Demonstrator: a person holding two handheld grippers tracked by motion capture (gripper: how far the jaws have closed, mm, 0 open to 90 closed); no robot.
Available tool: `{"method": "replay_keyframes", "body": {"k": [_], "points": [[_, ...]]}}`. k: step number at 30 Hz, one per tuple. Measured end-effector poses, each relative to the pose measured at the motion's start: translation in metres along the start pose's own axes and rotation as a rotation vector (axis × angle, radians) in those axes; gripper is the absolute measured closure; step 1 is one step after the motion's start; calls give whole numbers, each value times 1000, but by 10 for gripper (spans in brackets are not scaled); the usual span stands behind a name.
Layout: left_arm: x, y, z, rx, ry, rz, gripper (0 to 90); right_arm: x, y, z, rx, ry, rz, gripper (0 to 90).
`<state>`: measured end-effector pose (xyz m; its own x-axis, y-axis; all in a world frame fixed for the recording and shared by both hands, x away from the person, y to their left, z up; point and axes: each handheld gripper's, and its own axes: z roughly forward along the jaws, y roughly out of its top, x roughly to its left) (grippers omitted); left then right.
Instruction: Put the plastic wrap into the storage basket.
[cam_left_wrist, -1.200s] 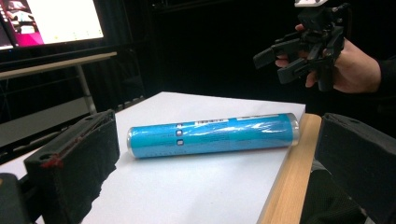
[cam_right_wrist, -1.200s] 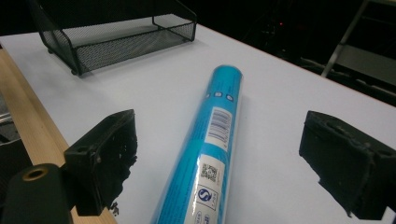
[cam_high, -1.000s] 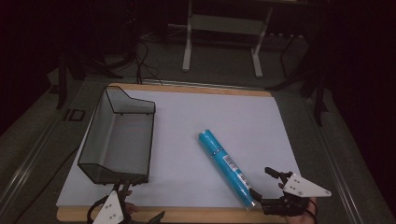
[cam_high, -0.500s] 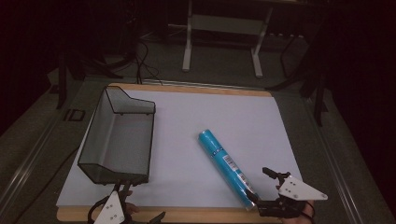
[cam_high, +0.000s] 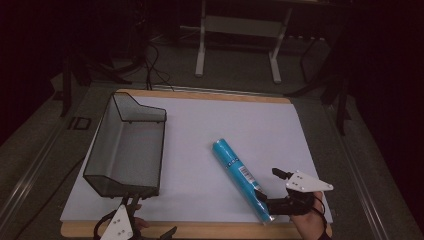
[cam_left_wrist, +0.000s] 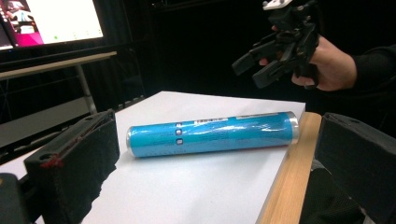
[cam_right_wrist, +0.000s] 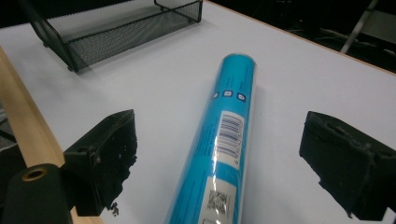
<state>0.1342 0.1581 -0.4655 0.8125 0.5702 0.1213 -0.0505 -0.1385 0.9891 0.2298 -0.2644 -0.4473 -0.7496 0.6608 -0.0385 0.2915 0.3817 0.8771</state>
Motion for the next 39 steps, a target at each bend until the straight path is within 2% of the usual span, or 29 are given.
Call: {"method": "replay_keyframes", "body": {"k": [14,16,20,22,27,31,39], "points": [[0,0,0,-1,-14,-14,7,-3,18,33,94,21,-17,96],[0,0,0,0,-15,-16,6,-2,20,38,113,4,-28,96],[0,0,0,5,-19,-16,6,-3,23,47,144,8,-23,96],[0,0,0,1,-22,-20,6,-3,23,52,168,-7,-20,96],[0,0,0,5,-24,-24,6,-5,24,66,247,-12,4,96],[0,-1,1,10,-30,-26,6,-7,25,74,291,-9,28,96],[0,-1,1,12,-34,-29,6,-10,24,93,433,-26,90,97]]}}
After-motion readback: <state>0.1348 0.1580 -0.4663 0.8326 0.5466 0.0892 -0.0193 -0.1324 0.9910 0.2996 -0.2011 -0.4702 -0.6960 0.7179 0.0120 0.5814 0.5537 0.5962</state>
